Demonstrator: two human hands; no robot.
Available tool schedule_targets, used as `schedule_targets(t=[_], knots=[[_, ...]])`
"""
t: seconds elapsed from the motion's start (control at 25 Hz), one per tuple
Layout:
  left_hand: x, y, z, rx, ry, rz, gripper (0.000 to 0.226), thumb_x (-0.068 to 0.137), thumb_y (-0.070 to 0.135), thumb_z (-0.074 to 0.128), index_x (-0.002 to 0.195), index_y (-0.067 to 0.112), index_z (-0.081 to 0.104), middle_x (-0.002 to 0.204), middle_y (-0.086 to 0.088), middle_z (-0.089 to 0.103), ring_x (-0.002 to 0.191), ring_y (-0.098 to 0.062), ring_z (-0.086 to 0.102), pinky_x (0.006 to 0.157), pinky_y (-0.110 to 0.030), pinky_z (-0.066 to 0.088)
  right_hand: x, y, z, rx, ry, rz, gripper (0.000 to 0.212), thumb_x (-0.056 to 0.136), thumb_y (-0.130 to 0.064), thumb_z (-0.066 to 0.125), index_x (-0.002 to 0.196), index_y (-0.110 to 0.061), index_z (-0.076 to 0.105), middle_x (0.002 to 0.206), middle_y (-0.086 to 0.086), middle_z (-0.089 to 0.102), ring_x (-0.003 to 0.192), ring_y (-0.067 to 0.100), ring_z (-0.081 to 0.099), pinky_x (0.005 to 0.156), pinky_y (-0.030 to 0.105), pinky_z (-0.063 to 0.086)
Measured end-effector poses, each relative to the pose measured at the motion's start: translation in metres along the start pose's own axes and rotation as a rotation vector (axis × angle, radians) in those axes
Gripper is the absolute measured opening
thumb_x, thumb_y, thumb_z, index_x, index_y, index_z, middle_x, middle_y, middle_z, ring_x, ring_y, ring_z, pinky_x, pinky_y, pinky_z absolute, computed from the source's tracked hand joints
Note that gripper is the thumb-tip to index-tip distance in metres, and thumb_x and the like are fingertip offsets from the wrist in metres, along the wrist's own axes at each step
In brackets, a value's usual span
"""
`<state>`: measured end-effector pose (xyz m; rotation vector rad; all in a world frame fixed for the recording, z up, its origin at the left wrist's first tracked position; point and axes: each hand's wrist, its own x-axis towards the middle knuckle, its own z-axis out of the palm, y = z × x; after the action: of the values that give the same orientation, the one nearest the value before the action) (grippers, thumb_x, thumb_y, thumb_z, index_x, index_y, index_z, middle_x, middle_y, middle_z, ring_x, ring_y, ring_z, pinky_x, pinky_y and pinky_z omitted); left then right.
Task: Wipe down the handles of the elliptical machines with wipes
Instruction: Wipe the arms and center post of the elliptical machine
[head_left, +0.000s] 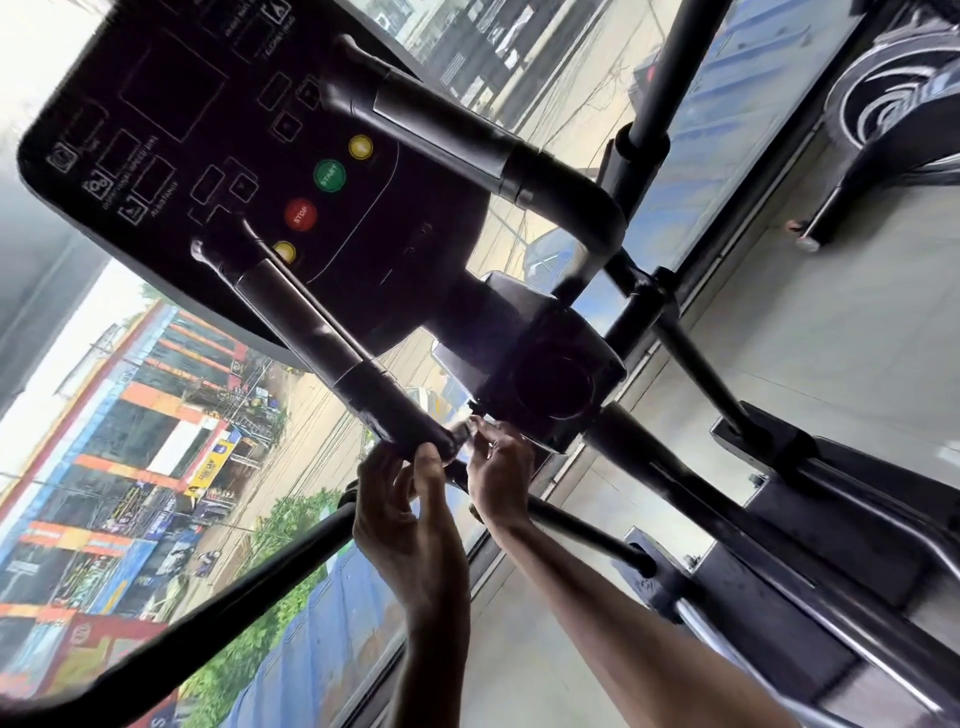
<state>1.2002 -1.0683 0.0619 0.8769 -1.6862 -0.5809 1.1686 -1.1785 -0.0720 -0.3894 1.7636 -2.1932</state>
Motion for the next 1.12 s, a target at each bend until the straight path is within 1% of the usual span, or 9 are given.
schedule_targets(t=[0.08,0.12,0.2,0.32,0.52,0.64,0.76,0.92,1.12], knots=[[0.0,0.0,0.003,0.005,0.012,0.03,0.033,0.083,0.035,0.062,0.097,0.005,0.068,0.081,0.015,0.073,0.078,0.003,0.067,0.072,-0.012,0.048,-0.005,-0.001,-0.001,0.022,0.015,-0.014,0.025,0.103,-0.008,0.06,0.123,-0.004,0.074,0.114,0.005,0.075,0.109,0.009,0.066,0.1,-0.003,0.029],[0.0,0.001,0.004,0.018,0.014,0.051,0.036,0.084,0.035,0.061,0.097,0.002,0.067,0.081,0.013,0.073,0.078,0.004,0.067,0.072,-0.011,0.048,-0.011,-0.001,-0.002,0.031,0.045,-0.062,0.026,0.105,-0.008,0.058,0.127,-0.004,0.072,0.117,0.004,0.074,0.112,0.006,0.064,0.102,0.0,0.032],[-0.002,0.001,0.005,0.047,0.017,0.077,0.037,0.085,0.034,0.06,0.096,0.0,0.067,0.08,0.012,0.072,0.077,0.004,0.065,0.073,-0.01,0.047,-0.017,0.007,-0.002,0.025,0.081,-0.186,0.029,0.102,0.0,0.06,0.129,-0.004,0.07,0.124,0.005,0.072,0.119,0.01,0.065,0.108,0.017,0.046],[-0.002,0.0,0.005,0.047,0.0,0.071,0.031,0.086,0.032,0.059,0.096,0.003,0.067,0.08,0.019,0.073,0.078,0.003,0.067,0.075,-0.01,0.047,-0.014,0.021,0.006,-0.083,-0.002,-0.248,0.059,0.086,0.019,0.065,0.139,-0.006,0.064,0.135,0.009,0.067,0.129,0.019,0.062,0.113,0.03,0.048],[-0.002,-0.001,0.005,0.044,0.01,0.076,0.026,0.086,0.032,0.059,0.094,0.009,0.067,0.08,0.018,0.072,0.079,0.002,0.066,0.075,-0.012,0.048,-0.008,0.03,0.01,-0.271,-0.119,-0.236,0.087,0.072,0.018,0.073,0.15,-0.014,0.054,0.151,0.005,0.057,0.127,0.019,0.065,0.104,0.023,0.049],[-0.002,-0.003,0.004,0.047,0.011,0.07,0.028,0.086,0.033,0.059,0.094,0.007,0.066,0.08,0.018,0.072,0.079,0.002,0.066,0.075,-0.013,0.048,-0.008,0.023,0.01,-0.111,-0.063,-0.191,0.065,0.082,0.019,0.064,0.141,-0.006,0.062,0.141,0.008,0.065,0.129,0.019,0.063,0.114,0.021,0.043],[-0.002,-0.002,0.003,0.051,0.02,0.071,0.027,0.085,0.034,0.059,0.093,0.009,0.067,0.081,0.019,0.073,0.08,0.003,0.066,0.075,-0.012,0.047,-0.002,0.01,0.003,0.073,0.043,-0.218,0.027,0.099,0.005,0.059,0.12,-0.001,0.074,0.116,0.006,0.074,0.111,0.014,0.069,0.101,0.026,0.053],[-0.001,-0.001,0.004,0.074,0.009,0.085,0.023,0.086,0.033,0.058,0.092,0.013,0.067,0.08,0.021,0.072,0.078,0.004,0.065,0.073,-0.009,0.046,0.002,0.012,0.003,0.033,-0.057,-0.186,0.036,0.097,0.011,0.058,0.13,0.002,0.068,0.125,0.01,0.073,0.119,0.018,0.067,0.11,0.012,0.041],[-0.001,-0.003,0.001,0.037,-0.004,0.058,0.027,0.086,0.033,0.06,0.093,0.007,0.066,0.08,0.009,0.072,0.079,-0.003,0.066,0.075,-0.014,0.048,-0.005,0.027,0.007,-0.005,0.007,-0.19,0.049,0.089,0.019,0.063,0.133,-0.002,0.068,0.128,0.009,0.073,0.12,0.018,0.068,0.108,0.028,0.05]])
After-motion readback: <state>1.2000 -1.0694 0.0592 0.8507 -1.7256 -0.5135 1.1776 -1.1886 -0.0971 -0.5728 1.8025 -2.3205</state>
